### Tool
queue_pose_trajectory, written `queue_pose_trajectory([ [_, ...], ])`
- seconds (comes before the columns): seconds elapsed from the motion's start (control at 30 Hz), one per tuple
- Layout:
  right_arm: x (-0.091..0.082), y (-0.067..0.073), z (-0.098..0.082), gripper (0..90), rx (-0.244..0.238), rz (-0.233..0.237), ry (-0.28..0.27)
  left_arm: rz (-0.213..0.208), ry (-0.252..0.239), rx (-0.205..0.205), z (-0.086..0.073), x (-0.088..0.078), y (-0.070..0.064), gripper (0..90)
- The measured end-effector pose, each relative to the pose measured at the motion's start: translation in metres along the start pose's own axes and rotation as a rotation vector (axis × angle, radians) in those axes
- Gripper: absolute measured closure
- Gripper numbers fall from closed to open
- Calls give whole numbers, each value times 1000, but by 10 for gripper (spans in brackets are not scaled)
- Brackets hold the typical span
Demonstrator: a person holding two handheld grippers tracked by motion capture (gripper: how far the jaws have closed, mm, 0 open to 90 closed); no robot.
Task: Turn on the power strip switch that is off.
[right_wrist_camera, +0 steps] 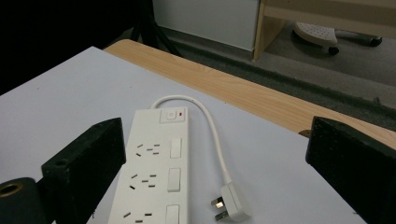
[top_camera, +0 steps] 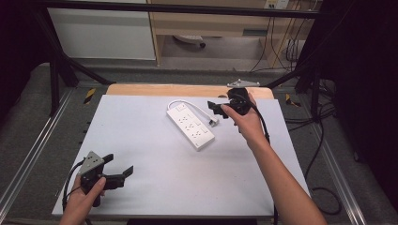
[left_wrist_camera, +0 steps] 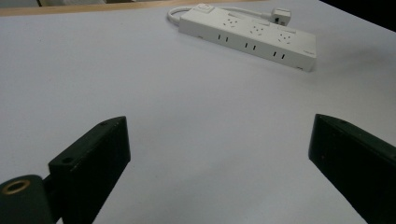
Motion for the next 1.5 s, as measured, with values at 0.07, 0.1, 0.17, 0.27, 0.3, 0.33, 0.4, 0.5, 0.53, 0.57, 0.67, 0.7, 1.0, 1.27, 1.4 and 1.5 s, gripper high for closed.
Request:
queue_pose_trajectory([
  [0.07,3,0,1,52,-2,2,1,0,0,0,0,0,0,56],
  [0.1,4,0,1,52,0,0,2,0,0,0,0,0,0,56],
  [0.17,7,0,1,52,-1,0,5,-1,0,0,0,0,0,56],
  [0.27,10,0,0,53,0,1,11,-3,2,0,0,0,0,56],
  [0.3,12,0,1,53,3,-1,11,-4,2,0,0,0,-1,56],
  [0.33,13,0,1,52,1,-2,9,-5,2,1,0,0,-1,56],
  [0.4,16,-1,0,52,1,-5,14,-5,3,2,0,0,-1,56],
  [0.5,21,-1,-1,52,6,-3,23,-3,4,8,0,0,-1,56],
  [0.53,22,-1,-1,52,9,-4,23,-3,4,10,0,0,-1,56],
  [0.57,23,-1,-1,53,9,-4,23,-2,5,12,0,0,-1,56],
  [0.67,28,-1,-3,53,8,-3,29,-3,5,13,0,0,-1,56],
  [0.7,30,-1,-5,53,6,-4,34,-3,6,13,0,0,-1,56],
  [1.0,37,-1,-9,149,-10,-8,50,-5,5,13,0,0,-1,56],
  [1.27,44,3,-10,261,3,10,41,-3,5,10,0,0,0,56],
  [1.4,50,4,-13,280,10,14,49,-5,5,10,0,0,0,56],
  [1.5,55,4,-16,303,19,17,55,-7,4,11,0,0,-1,56],
])
Point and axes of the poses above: each handheld gripper's, and its own axes: x roughly forward along the jaws, z roughly out of its top, y roughly to its left, the point moved 8 cm from there along x, roughly forward along the jaws, and after that the axes turned 6 degrees about -z, right-handed, at the moved point
